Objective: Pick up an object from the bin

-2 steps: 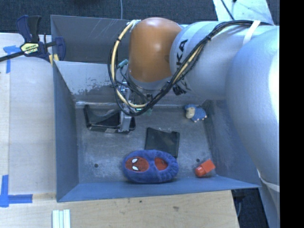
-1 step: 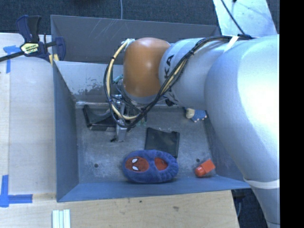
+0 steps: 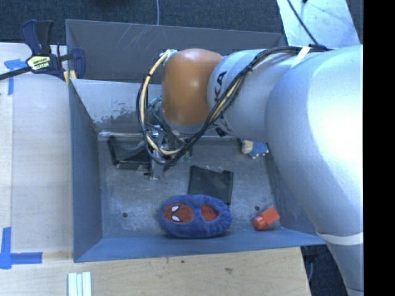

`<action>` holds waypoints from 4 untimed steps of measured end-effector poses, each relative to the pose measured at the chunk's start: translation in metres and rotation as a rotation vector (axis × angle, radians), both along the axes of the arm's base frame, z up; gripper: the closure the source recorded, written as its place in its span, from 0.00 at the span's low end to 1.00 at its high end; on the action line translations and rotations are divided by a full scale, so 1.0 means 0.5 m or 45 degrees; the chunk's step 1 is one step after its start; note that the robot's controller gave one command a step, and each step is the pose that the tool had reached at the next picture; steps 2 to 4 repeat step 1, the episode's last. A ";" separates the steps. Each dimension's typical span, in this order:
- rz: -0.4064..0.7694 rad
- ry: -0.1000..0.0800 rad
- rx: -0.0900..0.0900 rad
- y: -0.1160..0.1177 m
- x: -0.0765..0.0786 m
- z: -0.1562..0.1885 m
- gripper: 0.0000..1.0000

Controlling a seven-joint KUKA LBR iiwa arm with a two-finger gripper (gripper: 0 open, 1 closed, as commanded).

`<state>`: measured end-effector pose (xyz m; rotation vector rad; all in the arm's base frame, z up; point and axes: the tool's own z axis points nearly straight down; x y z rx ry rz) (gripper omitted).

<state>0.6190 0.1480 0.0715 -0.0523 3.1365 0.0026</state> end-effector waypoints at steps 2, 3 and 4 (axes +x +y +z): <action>0.024 0.004 -0.004 -0.043 -0.072 0.262 1.00; 0.024 0.004 -0.004 -0.043 -0.072 0.262 1.00; 0.024 0.004 -0.004 -0.043 -0.072 0.262 1.00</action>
Offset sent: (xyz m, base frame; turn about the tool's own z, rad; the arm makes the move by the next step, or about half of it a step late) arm -0.0359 -0.0201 0.1288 -0.0193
